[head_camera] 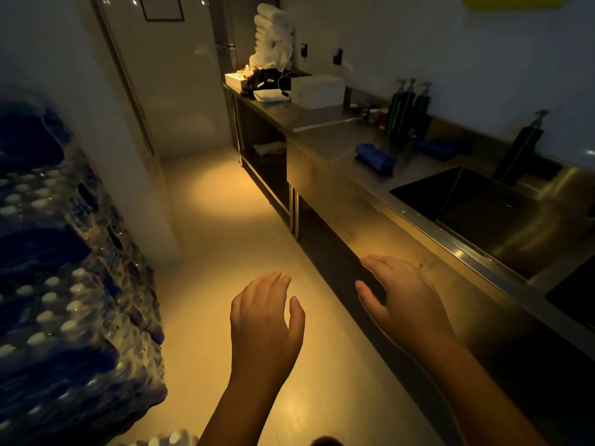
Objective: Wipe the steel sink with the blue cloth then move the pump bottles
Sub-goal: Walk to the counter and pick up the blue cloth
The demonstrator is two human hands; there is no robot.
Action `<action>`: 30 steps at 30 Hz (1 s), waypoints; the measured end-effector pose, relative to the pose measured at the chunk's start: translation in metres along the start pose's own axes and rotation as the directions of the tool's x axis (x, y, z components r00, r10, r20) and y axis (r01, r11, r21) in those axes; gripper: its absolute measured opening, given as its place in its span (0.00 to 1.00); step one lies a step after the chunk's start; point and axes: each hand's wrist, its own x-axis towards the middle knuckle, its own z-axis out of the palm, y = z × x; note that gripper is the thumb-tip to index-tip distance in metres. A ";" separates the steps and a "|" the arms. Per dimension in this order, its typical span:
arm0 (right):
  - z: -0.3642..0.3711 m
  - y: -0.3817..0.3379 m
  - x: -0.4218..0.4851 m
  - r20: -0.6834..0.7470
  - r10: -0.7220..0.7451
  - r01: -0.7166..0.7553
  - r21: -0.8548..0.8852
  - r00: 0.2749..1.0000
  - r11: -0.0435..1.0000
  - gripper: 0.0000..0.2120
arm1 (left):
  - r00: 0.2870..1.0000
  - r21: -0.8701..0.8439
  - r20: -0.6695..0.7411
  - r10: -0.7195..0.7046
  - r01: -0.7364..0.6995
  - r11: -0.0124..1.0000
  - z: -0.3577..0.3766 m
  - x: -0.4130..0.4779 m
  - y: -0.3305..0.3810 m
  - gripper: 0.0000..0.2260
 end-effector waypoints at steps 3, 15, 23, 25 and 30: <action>0.021 0.012 0.044 0.037 0.038 -0.038 -0.001 0.999 0.999 0.22 | 1.000 -0.007 0.027 -0.016 0.017 1.000 0.028 0.035 -0.022 0.19; 0.053 0.098 0.243 -0.013 0.212 -0.212 0.013 0.977 0.977 0.22 | 0.992 -0.006 0.119 0.043 -0.043 0.999 0.154 0.247 -0.063 0.18; 0.070 0.140 0.325 0.028 0.324 -0.324 -0.006 0.946 0.946 0.22 | 0.968 -0.103 0.215 0.127 -0.106 0.989 0.233 0.336 -0.063 0.19; 0.077 0.150 0.343 0.049 0.356 -0.355 -0.028 0.933 0.935 0.22 | 0.955 -0.127 0.250 0.159 -0.130 0.983 0.255 0.355 -0.065 0.19; 0.102 0.170 0.396 0.030 0.440 -0.439 -0.044 0.897 0.897 0.21 | 0.929 -0.171 0.307 0.208 -0.161 0.972 0.313 0.420 -0.085 0.15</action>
